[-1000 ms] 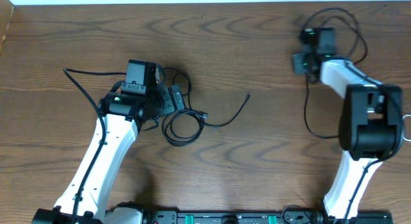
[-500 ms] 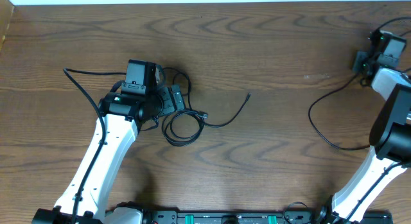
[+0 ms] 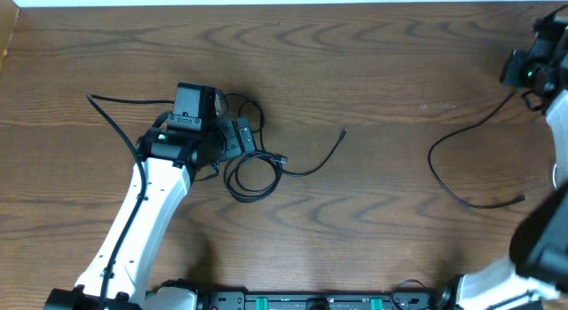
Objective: Untangle cables
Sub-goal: 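Pull the black cable rightward and lay it at the right edge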
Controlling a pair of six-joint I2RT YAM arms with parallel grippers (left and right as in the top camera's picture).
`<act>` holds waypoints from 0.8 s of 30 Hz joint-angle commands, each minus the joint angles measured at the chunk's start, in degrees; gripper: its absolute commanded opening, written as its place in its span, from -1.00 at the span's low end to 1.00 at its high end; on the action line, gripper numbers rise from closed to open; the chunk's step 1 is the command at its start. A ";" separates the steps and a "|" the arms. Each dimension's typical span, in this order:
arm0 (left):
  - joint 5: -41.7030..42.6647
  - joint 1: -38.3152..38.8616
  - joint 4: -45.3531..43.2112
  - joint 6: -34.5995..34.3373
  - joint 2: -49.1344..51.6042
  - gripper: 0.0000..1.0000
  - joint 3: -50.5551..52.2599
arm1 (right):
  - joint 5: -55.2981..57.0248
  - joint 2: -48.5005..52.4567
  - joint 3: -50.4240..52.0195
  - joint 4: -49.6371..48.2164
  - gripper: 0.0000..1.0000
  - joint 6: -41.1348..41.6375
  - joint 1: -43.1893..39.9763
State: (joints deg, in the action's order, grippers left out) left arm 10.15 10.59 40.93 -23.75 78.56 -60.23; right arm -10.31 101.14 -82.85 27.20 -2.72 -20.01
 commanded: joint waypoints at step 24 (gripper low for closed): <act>-0.72 -0.13 0.20 0.39 0.04 0.99 0.07 | 15.96 -8.24 20.22 40.85 -0.97 46.71 22.69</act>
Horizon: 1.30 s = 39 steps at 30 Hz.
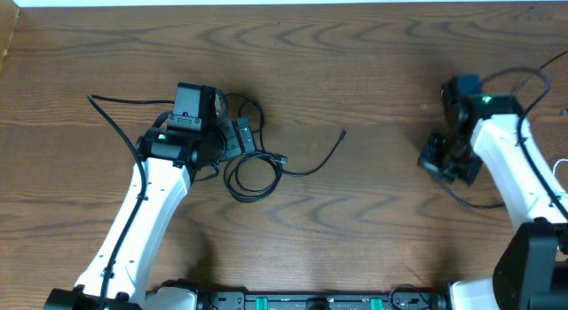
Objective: Untangle cables
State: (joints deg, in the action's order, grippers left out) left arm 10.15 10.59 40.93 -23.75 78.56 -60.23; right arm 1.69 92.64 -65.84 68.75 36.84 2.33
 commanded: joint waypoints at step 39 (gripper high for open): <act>-0.72 -0.13 0.20 0.39 0.04 0.99 0.07 | 10.47 0.26 20.72 -24.68 -0.98 3.82 -3.30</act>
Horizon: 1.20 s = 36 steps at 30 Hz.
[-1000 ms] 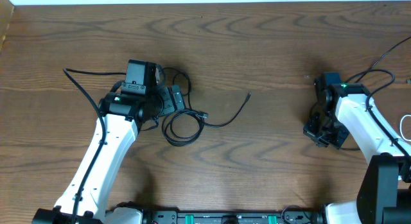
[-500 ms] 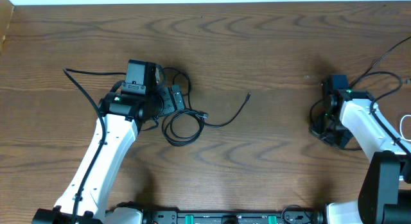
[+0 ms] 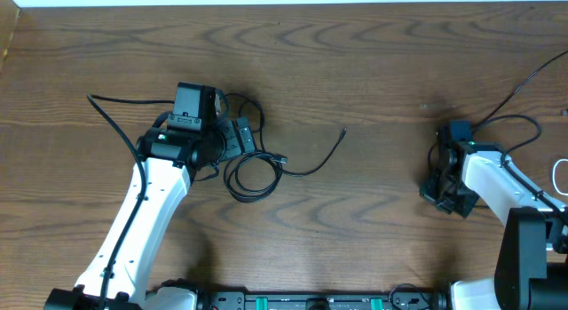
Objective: Untangle cables
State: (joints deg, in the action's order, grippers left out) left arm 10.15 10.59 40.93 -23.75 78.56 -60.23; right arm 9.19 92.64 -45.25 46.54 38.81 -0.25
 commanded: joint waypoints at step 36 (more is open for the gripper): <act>-0.72 -0.13 0.20 0.39 0.04 0.99 0.07 | -15.91 6.23 -5.92 -49.29 -0.98 -20.06 -22.56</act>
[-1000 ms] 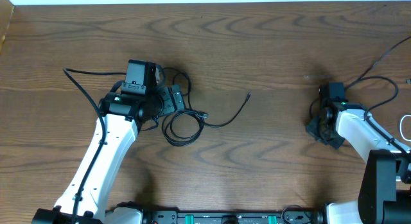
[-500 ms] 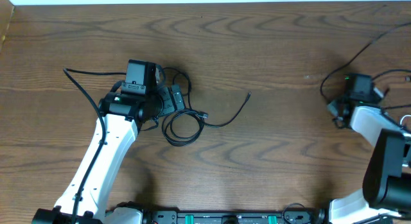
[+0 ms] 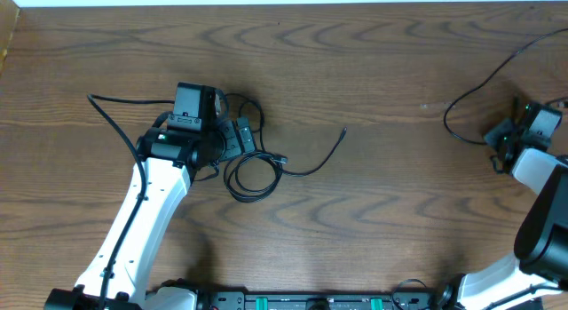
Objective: Untangle cables
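A black cable [image 3: 253, 172] lies coiled in loops left of centre, its free end [image 3: 343, 131] pointing right. My left gripper [image 3: 238, 138] sits on the top of that coil, jaws close together on the cable. A second black cable [image 3: 461, 101] arcs from the top right corner down to my right gripper [image 3: 497, 139] at the right edge, and that gripper looks shut on it. A short bit of that cable [image 3: 493, 162] shows just below the gripper.
A thin black lead [image 3: 111, 115] runs from the far left to the left arm's wrist. The brown wooden table [image 3: 355, 61] meets a white wall strip at the back. The arm bases stand along the front edge.
My right gripper has moved up and to the right, from about the middle right to the right edge. The second cable now arcs wide to the top right corner. The left arm is unchanged.
At first my right gripper was in the far right corner, the second cable lying in a long curve on the table. Then it stood lower and further left on that curve, then lower still. Now it is at the right edge with the cable. The left gripper stayed on the coil.
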Controlling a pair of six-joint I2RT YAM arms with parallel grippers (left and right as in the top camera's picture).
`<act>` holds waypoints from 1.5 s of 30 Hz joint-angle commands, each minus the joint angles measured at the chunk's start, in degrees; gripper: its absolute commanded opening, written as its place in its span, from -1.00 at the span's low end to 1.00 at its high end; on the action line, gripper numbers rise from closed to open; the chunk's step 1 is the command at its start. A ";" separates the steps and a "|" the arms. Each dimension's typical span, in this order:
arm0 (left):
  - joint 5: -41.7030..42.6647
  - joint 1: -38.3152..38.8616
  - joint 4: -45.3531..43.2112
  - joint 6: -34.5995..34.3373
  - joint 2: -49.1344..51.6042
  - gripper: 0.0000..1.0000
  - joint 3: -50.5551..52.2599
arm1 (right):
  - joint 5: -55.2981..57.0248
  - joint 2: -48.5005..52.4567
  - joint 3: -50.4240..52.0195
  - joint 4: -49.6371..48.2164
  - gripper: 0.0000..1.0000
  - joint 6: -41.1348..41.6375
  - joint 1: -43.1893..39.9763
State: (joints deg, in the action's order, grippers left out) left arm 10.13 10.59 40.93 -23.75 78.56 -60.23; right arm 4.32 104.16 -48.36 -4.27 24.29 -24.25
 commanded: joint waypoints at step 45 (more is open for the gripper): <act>-0.70 -0.13 0.20 0.37 0.04 0.99 0.07 | 5.68 8.81 -2.91 -10.14 -0.98 -35.36 8.70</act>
State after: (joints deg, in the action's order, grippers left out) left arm 10.15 10.59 40.93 -23.75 78.56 -60.23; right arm 4.21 110.30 -51.72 -11.07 -8.91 -11.51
